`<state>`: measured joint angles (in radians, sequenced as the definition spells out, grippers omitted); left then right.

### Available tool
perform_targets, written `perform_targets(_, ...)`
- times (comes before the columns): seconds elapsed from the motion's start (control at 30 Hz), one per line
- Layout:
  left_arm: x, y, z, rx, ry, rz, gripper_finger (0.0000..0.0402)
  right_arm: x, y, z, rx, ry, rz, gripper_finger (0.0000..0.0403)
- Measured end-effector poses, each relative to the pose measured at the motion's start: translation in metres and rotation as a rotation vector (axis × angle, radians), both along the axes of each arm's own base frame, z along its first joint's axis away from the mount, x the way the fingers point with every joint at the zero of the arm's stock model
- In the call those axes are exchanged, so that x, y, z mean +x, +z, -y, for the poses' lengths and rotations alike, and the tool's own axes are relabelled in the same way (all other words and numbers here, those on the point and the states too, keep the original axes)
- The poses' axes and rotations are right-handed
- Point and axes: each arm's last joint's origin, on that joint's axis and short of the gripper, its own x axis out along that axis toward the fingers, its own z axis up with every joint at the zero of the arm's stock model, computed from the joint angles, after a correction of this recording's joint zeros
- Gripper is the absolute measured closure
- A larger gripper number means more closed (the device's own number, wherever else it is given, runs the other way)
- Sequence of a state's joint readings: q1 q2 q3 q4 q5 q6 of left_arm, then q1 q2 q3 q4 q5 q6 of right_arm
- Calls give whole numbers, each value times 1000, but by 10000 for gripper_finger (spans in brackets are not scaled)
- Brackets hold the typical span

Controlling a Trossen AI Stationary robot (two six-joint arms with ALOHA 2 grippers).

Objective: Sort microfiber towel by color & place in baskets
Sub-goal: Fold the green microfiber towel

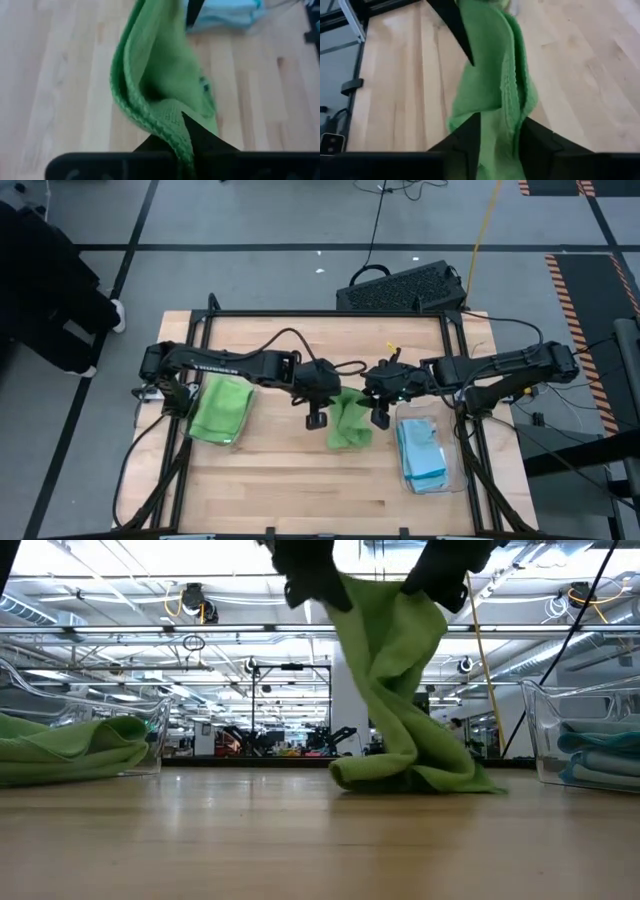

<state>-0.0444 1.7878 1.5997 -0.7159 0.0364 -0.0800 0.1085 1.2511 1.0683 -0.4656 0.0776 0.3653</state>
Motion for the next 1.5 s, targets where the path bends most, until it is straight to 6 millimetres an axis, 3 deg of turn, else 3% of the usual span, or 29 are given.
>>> perform_targets(0.23,1,29,2,22,-36,53,398,5,-4,1,-43,28,-7,285)
perform_targets(0.4,-6,42,8,34,-62,8,397,4,-4,2,-87,63,-11,324)
perform_targets(0.57,-10,59,16,39,-91,23,396,3,-6,6,-97,59,-35,390)
perform_targets(0.77,-17,81,23,49,-117,30,398,2,-4,7,-119,25,-25,399)
perform_targets(0.9,-26,94,25,45,-133,5,393,2,6,3,-6,106,58,400)
perform_targets(1.03,-32,95,28,-25,-190,-44,398,4,15,-1,67,171,153,400)
perform_targets(1.23,-39,91,34,-114,-274,-124,397,4,16,0,10,149,157,401)
perform_targets(1.5,-41,89,32,-23,-174,-157,397,-10,23,2,-19,44,49,402)
